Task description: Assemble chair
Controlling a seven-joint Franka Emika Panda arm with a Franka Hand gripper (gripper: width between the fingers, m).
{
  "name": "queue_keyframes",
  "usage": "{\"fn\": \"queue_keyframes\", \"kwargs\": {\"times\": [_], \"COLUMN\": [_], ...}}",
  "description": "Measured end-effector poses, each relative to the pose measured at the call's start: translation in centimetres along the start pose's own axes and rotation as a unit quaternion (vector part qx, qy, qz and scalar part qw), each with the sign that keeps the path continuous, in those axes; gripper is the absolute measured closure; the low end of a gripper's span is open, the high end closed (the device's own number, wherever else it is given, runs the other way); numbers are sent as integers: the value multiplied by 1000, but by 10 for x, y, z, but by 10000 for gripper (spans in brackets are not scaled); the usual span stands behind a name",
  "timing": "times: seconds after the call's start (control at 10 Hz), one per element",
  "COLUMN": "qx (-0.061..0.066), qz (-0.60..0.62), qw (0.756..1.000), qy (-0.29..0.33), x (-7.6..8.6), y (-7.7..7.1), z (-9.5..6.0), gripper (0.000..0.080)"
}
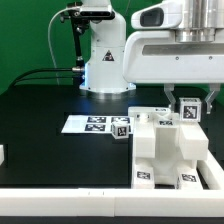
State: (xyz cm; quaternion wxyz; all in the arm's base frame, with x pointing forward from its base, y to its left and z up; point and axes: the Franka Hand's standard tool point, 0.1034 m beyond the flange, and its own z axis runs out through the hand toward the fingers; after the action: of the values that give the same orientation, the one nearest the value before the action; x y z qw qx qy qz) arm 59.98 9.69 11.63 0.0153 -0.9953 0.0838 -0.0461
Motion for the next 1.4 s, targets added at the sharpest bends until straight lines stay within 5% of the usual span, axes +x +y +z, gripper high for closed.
{"fn": "queue_keyframes", "kwargs": {"times": [1.1,1.4], "qx": [0,1], "qz": [17,120], "qw": [1000,993], "qy": [0,0], "x": [0,0], "y": [0,0], "z": [0,0], "gripper": [515,515]}}
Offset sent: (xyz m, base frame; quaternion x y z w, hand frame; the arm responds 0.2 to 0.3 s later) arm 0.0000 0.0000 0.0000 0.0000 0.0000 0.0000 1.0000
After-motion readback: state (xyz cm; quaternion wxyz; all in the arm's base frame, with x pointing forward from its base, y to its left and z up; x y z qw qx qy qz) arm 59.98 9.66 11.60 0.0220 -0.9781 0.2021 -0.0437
